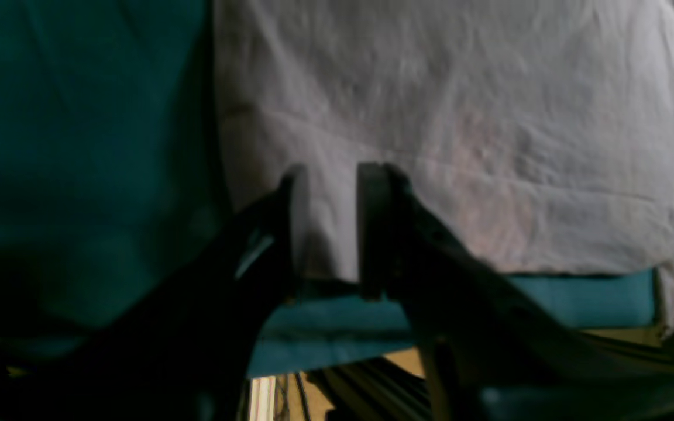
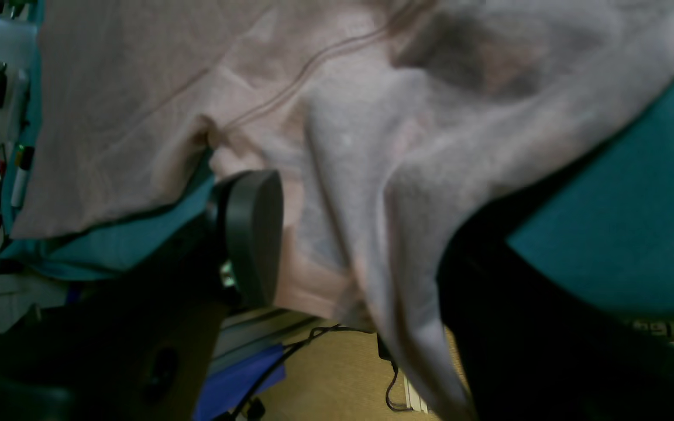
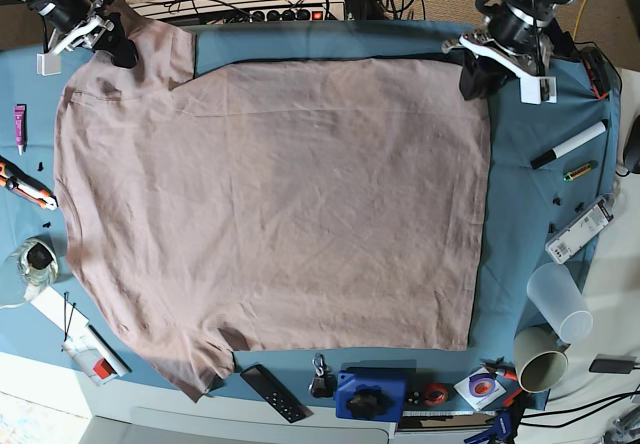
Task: Fold the T-shirt properly
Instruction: 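Lower both grippers and pinch the shirt's shoulder edge corners, then lift the shoulder edge with both grippers and pull it taut, then fold the shoulder edge over toward the hem with both grippers, then release the folded edge and raise both grippers, then grasp the folded shirt edges and drag the shirt toward the robot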
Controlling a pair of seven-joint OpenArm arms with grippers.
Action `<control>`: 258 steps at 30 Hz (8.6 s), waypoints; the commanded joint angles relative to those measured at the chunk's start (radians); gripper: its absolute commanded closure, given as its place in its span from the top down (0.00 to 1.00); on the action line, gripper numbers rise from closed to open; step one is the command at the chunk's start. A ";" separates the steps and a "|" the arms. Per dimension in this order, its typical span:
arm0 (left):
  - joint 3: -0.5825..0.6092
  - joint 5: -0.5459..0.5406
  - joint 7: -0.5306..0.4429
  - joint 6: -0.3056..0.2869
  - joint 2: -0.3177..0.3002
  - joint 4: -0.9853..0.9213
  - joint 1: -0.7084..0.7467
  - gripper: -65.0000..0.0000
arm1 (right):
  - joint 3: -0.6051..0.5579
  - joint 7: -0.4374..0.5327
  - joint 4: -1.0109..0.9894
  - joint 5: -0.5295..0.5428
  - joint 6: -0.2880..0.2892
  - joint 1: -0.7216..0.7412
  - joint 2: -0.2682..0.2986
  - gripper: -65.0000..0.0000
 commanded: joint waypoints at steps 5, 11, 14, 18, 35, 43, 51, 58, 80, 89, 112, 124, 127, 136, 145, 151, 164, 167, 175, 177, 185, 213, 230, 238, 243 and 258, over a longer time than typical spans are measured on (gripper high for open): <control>-0.002 -0.001 -0.010 -0.007 -0.011 -0.063 -0.018 0.24 | 0.002 -0.087 -0.003 -0.088 -0.022 -0.017 0.007 0.49; -0.002 -0.081 0.037 -0.082 -0.011 -0.169 -0.040 0.25 | 0.002 -0.095 -0.003 -0.088 -0.022 -0.017 0.006 0.49; -0.002 -0.118 0.060 -0.116 -0.011 -0.235 -0.067 0.25 | 0.002 -0.095 -0.003 -0.088 -0.022 -0.017 0.006 0.49; -0.002 -0.171 0.063 -0.166 -0.011 -0.277 -0.093 0.25 | 0.002 -0.094 -0.003 -0.087 -0.022 -0.017 0.006 0.49; -0.002 0.056 0.037 -0.079 -0.011 -0.274 -0.098 0.00 | 0.002 -0.057 -0.002 -0.086 -0.022 -0.017 0.006 0.00; -0.002 0.075 0.089 -0.079 -0.011 -0.091 -0.047 0.00 | 0.066 -0.063 0.072 -0.069 -0.022 -0.017 0.006 0.00; -0.003 0.145 0.090 -0.074 -0.011 0.026 0.047 0.00 | 0.119 -0.130 0.165 0.010 -0.022 -0.075 0.006 0.00; -0.051 0.158 0.106 -0.075 -0.011 0.028 0.140 0.00 | 0.153 -0.135 0.238 0.095 -0.022 -0.208 -0.003 0.00; -0.210 -0.026 0.151 -0.083 -0.012 0.117 0.170 0.00 | 0.294 -0.207 0.259 0.164 -0.022 -0.157 0.004 0.00; -0.165 0.035 0.111 -0.075 -0.011 0.111 0.116 0.00 | 0.227 -0.190 0.259 0.029 -0.022 -0.071 0.040 0.00; -0.119 0.131 0.003 -0.033 -0.014 -0.040 -0.154 0.00 | 0.016 0.021 0.256 -0.294 -0.022 0.217 0.058 0.00; -0.119 0.130 -0.008 -0.084 -0.058 -0.208 -0.314 0.00 | -0.111 0.166 0.206 -0.493 -0.022 0.370 0.069 0.00; -0.119 0.130 -0.008 -0.084 -0.059 -0.228 -0.357 0.00 | -0.111 0.173 0.206 -0.539 -0.022 0.413 0.069 0.00; -0.066 0.132 -0.008 -0.116 -0.080 -0.353 -0.480 0.00 | -0.113 0.245 0.161 -0.616 -0.022 0.455 0.070 0.00; 0.051 0.355 -0.011 -0.001 -0.094 -0.399 -0.577 0.00 | -0.113 0.271 -0.039 -0.627 -0.022 0.594 0.070 0.00; 0.058 0.359 -0.053 -0.006 -0.093 -0.433 -0.609 0.00 | -0.134 0.281 -0.180 -0.655 -0.022 0.700 0.071 0.00; 0.058 0.359 -0.079 -0.007 -0.092 -0.643 -0.729 0.00 | -0.336 0.410 -0.219 -0.796 -0.029 0.743 0.069 0.00; 0.058 0.359 -0.079 -0.006 -0.092 -0.643 -0.748 0.00 | -0.332 0.430 -0.219 -0.796 -0.030 0.743 0.069 0.00; 0.058 0.359 -0.075 -0.006 -0.092 -0.643 -0.751 0.00 | -0.332 0.422 -0.219 -0.796 -0.028 0.743 0.070 0.00; 0.058 0.359 -0.076 -0.007 -0.092 -0.643 -0.752 0.02 | -0.332 0.419 -0.219 -0.796 -0.028 0.743 0.070 0.00; 0.046 0.359 0.005 -0.006 -0.094 -0.589 -0.753 0.44 | -0.311 0.333 -0.151 -0.698 -0.029 0.743 0.075 0.22; -0.028 0.256 0.264 -0.006 -0.092 -0.309 -0.499 0.52 | -0.018 0.043 0.091 -0.552 -0.029 0.651 0.168 0.23; -0.028 0.128 0.325 -0.060 -0.070 -0.435 -0.503 0.42 | -0.018 -0.029 0.089 -0.567 -0.063 0.651 0.186 0.23; -0.028 0.129 0.326 -0.060 -0.070 -0.435 -0.522 0.38 | -0.018 -0.023 0.089 -0.567 -0.063 0.651 0.186 0.23; -0.028 0.128 0.333 -0.060 -0.070 -0.435 -0.522 0.38 | -0.018 -0.070 0.089 -0.580 -0.062 0.650 0.189 0.49; -0.028 0.128 0.367 -0.060 -0.070 -0.435 -0.521 0.38 | 0.088 -0.031 -0.141 -0.566 -0.107 0.651 0.189 0.50</control>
